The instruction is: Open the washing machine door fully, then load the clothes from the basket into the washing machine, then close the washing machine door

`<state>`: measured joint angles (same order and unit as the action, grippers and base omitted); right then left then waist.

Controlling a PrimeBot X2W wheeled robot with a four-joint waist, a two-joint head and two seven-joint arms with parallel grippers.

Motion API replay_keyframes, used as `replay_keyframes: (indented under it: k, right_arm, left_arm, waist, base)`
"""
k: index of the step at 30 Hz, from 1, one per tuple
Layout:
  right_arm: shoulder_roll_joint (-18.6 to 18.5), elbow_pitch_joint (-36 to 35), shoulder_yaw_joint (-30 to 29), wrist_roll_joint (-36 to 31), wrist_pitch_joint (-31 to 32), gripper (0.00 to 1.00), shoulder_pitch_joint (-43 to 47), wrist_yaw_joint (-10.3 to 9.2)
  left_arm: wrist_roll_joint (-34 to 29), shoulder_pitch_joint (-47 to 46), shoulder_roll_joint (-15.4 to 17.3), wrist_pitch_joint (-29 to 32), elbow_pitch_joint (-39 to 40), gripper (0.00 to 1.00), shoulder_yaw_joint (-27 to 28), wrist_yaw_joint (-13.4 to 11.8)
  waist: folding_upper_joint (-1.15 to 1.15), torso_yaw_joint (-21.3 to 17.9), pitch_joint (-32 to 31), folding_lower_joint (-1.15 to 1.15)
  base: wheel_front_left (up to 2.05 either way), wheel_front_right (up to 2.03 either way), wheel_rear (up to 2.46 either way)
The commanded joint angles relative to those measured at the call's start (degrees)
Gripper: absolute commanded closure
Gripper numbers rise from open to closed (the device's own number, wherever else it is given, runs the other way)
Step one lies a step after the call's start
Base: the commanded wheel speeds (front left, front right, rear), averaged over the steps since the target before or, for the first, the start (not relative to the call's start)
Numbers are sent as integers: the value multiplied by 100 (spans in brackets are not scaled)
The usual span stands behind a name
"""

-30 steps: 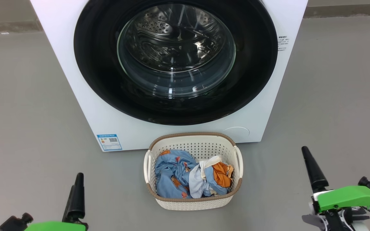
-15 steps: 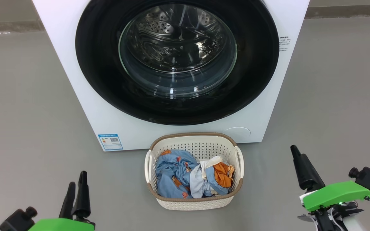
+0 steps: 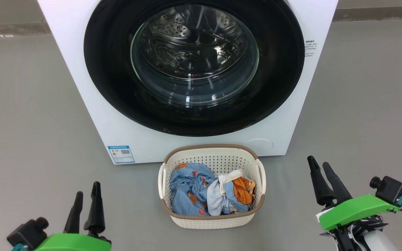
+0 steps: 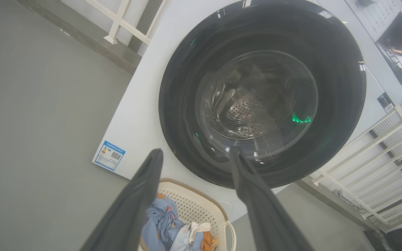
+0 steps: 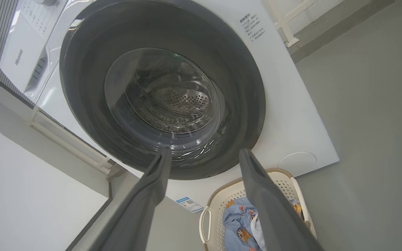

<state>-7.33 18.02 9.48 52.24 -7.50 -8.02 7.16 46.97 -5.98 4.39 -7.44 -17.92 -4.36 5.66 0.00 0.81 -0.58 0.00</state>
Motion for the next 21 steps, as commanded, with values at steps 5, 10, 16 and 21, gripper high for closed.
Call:
replay_keyframes:
  k: [5,10,16,21]
  right_arm:
    - [-109,-123,206,-388,-161,0,-367,25]
    - [-150,-108,306,-634,-246,0,-409,27]
    - [-208,-41,429,-961,-348,0,-465,28]
    - [-243,-13,538,-1228,-432,0,-520,29]
  left_arm:
    - [-408,-337,115,-157,53,0,55,-18]
    - [-669,-382,134,-244,5,0,13,-1]
    - [-1007,-425,154,-347,-38,0,-34,2]
    - [-1279,-462,165,-433,-68,0,-53,2]
  waist:
    - [0,10,1,0]
    - [0,22,-5,0]
    - [0,44,-5,0]
    - [0,54,-5,0]
  base:
    - [0,0,0]
    - [0,0,0]
    - [0,0,0]
    - [0,0,0]
